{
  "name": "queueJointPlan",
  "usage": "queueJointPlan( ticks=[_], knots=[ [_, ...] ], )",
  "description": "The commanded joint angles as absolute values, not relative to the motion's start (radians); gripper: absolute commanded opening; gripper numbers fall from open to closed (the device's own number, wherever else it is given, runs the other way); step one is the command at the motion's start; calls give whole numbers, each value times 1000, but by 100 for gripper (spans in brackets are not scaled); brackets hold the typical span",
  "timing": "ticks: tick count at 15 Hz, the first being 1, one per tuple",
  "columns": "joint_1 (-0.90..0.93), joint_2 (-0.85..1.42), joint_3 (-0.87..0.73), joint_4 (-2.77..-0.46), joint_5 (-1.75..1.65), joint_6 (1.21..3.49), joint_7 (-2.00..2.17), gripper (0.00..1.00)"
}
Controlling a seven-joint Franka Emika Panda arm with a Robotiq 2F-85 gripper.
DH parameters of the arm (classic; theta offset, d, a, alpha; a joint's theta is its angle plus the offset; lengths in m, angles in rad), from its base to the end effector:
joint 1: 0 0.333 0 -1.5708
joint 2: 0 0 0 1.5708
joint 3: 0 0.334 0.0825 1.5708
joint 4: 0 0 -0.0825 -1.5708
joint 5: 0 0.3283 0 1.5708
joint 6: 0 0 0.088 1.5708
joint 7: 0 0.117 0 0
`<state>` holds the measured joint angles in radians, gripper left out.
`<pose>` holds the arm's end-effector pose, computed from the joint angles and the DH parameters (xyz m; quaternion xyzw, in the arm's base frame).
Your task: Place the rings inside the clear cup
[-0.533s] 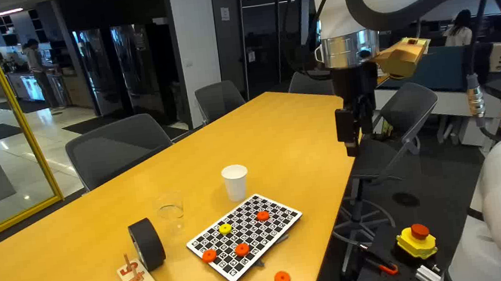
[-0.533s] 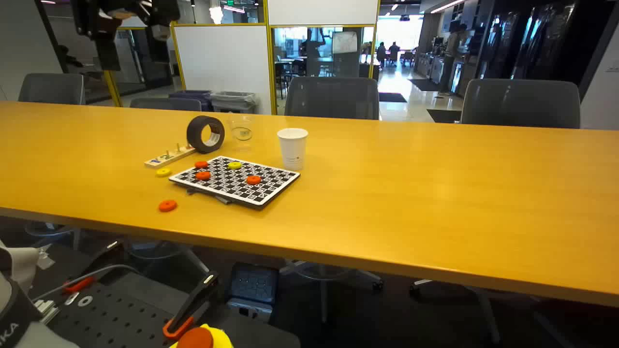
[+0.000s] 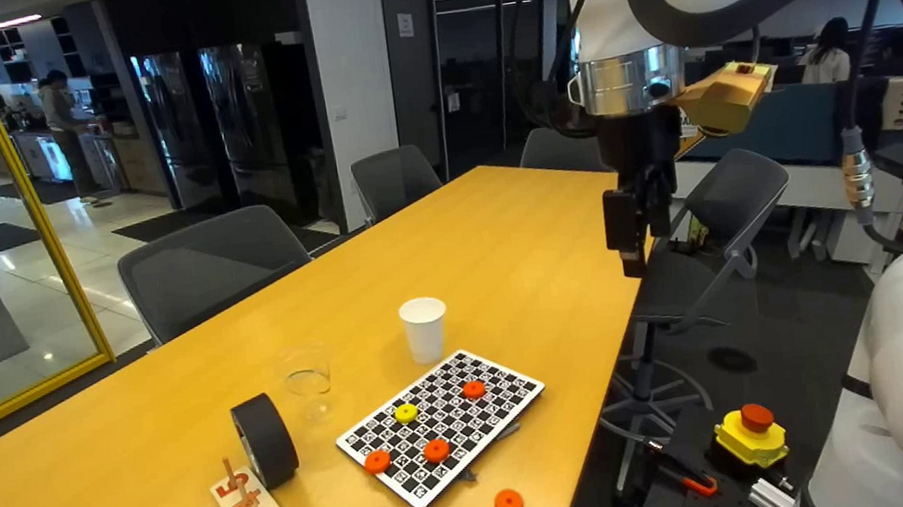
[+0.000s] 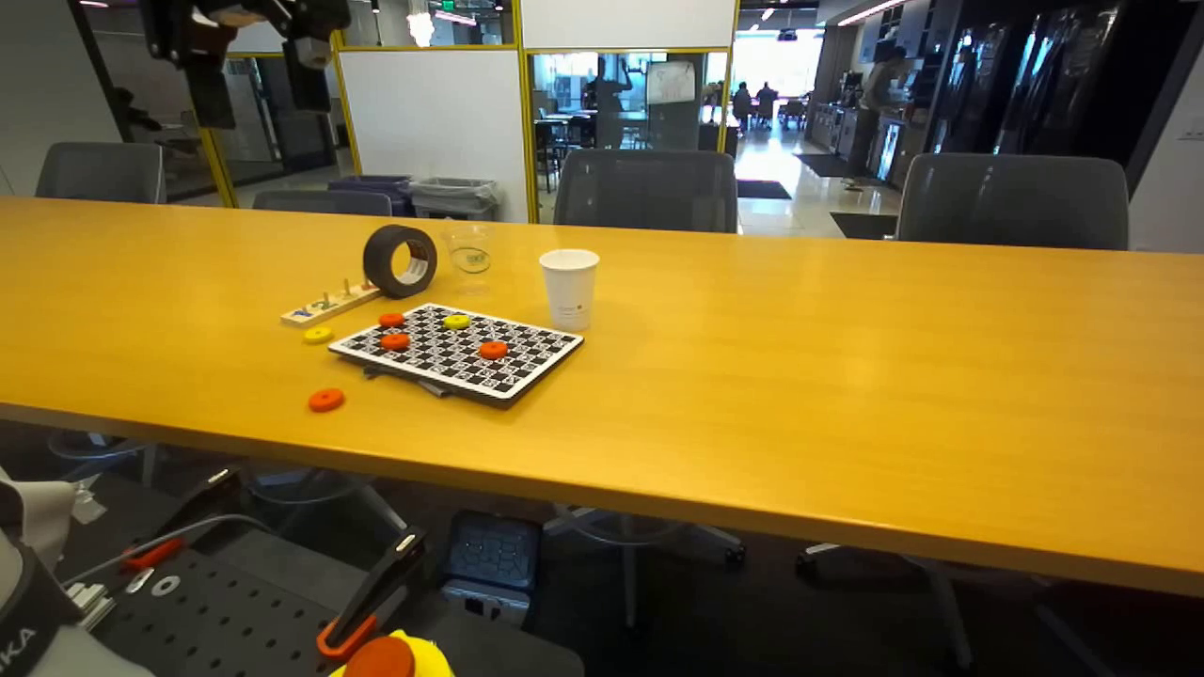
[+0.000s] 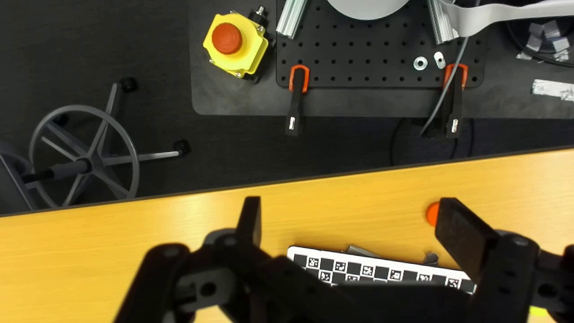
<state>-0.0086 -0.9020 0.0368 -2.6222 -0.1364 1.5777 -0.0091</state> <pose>0.1969 -0.0079 0.5106 0.9939 0.0159 -0.0710 0.0825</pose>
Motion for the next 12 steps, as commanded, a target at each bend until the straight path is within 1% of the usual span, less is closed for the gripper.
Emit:
queueJointPlan(
  ticks=[1,7,8,12],
  knots=[
    [14,-903,35,-2647,-132,1618,0,100],
    [91,-955,66,-2815,-77,1828,10,100],
    [104,-888,79,-2752,-52,1846,18,100],
    [148,-828,125,-2772,37,1998,63,100]
  ],
)
